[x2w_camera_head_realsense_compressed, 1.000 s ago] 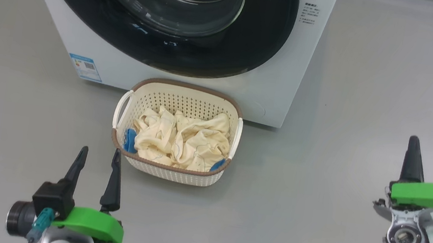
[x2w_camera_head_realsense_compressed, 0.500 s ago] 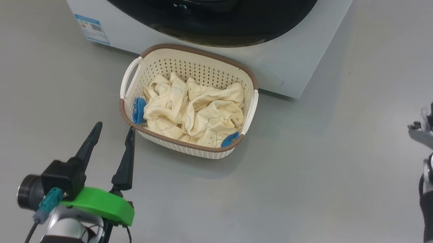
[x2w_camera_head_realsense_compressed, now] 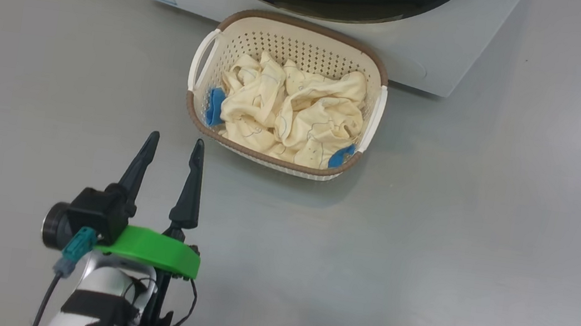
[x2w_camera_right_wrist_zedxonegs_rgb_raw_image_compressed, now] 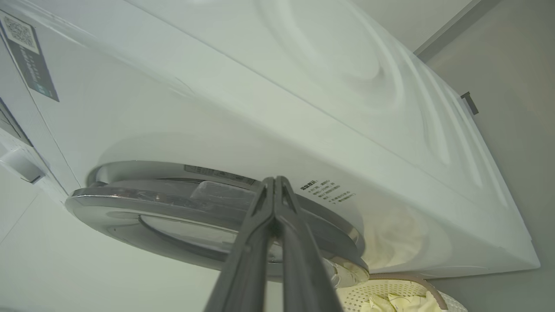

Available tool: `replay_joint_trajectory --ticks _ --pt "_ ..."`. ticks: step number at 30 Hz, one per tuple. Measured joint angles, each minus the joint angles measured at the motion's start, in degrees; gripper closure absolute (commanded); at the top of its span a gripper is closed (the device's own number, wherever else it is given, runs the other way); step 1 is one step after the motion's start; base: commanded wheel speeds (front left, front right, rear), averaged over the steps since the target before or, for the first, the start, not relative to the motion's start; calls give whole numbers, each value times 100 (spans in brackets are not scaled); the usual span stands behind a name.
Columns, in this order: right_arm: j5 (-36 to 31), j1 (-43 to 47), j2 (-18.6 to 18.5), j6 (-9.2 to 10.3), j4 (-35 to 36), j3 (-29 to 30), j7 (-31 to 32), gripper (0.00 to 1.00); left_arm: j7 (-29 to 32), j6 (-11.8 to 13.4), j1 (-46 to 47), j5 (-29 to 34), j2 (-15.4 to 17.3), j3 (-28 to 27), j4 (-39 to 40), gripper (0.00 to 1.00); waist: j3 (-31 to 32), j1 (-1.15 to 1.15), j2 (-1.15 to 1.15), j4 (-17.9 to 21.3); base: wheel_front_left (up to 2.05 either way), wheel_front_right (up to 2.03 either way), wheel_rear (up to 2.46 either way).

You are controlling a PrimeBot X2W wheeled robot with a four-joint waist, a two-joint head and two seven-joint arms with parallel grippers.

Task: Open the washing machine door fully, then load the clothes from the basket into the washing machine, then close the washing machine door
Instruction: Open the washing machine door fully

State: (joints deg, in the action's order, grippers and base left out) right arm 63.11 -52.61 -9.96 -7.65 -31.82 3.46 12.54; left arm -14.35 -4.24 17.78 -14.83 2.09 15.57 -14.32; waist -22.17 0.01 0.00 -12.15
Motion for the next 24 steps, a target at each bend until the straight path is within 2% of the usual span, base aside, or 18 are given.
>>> replay_joint_trajectory --ticks 15,24 --pt "475 -1004 -31 0 -319 -11 1187 100 0 33 230 -101 -5 185 35 0 -445 -1 0 -329 0 0 0" --pt "487 -1346 -75 0 -675 -30 1396 100 0 75 286 -210 -9 319 16 0 -566 -1 0 -482 0 0 0"
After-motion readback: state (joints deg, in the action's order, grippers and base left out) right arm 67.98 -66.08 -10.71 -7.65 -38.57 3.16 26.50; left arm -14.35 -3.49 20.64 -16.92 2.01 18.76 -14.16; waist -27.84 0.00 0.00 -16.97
